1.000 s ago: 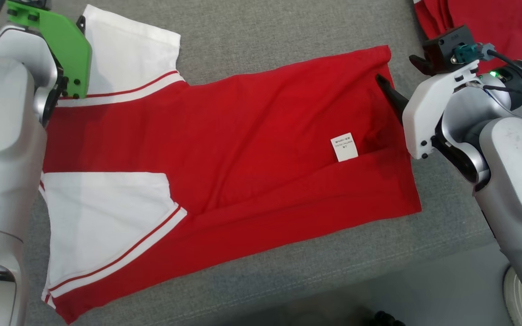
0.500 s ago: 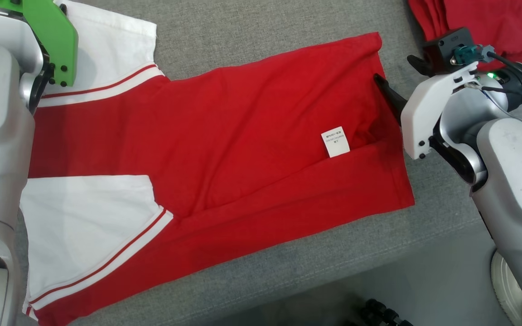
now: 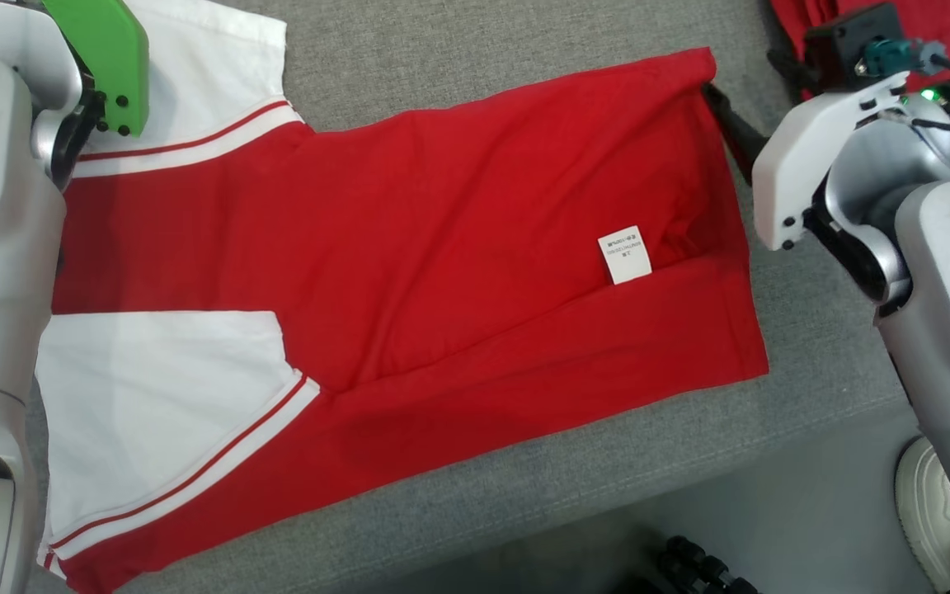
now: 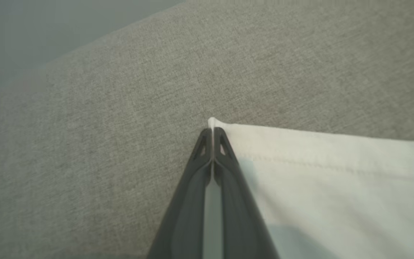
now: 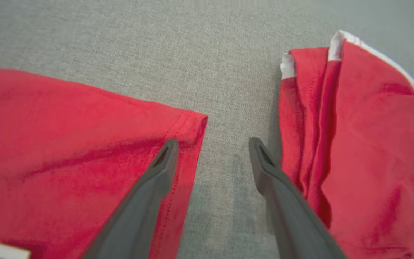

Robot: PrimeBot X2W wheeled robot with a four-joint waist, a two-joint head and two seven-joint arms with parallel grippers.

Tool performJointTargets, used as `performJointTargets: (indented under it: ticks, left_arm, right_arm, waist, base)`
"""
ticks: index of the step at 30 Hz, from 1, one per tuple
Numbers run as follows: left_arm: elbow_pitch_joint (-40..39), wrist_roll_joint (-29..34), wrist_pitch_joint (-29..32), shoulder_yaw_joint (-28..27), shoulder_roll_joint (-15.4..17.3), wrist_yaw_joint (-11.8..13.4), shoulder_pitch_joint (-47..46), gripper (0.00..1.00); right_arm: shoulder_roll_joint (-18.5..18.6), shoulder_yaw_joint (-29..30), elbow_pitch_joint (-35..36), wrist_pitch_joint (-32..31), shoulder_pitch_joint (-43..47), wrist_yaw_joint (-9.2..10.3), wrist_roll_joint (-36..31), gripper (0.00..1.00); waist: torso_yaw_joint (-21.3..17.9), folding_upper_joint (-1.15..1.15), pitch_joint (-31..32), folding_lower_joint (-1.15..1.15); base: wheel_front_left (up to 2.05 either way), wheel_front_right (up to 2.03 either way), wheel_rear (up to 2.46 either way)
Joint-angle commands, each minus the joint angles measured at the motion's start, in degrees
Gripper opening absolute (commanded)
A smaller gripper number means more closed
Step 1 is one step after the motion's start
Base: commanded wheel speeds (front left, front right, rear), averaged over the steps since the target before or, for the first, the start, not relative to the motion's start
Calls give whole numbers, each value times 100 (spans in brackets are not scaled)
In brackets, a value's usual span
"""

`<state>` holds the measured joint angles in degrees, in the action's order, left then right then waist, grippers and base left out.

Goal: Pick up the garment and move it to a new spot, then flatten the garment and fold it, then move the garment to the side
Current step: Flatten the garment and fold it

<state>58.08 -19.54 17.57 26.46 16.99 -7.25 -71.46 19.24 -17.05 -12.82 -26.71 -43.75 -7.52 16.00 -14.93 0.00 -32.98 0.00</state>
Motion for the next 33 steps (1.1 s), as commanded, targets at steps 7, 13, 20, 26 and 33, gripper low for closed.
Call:
performJointTargets:
  ticks: [7,13,20,26,33]
  left_arm:
    - [-320,-591,210,28,192,-21,-9,0]
    - [-778,-1017,377,211,446,-10,113,0]
    - [-1029,-1247,452,300,517,-12,209,0]
    - [-1133,-1340,477,324,576,-12,247,0]
    - [-1211,-1392,509,338,607,6,242,0]
  right_arm:
    - [-178,259,132,-394,-167,6,-400,100]
    - [-319,261,140,-561,-227,7,-553,100]
    - [-612,715,412,-1043,-106,7,-565,100]
    - [-613,1130,1147,-1836,141,7,-680,100]
    - [-740,1298,1475,-1855,157,6,-892,100]
  waist:
    - [22,0,-173,0]
    - [89,0,-238,0]
    - [146,0,-187,0]
    - [145,0,-114,0]
    - [171,0,-135,0]
  base:
    - [0,0,0]
    - [0,0,0]
    - [0,0,0]
    - [0,0,0]
    - [0,0,0]
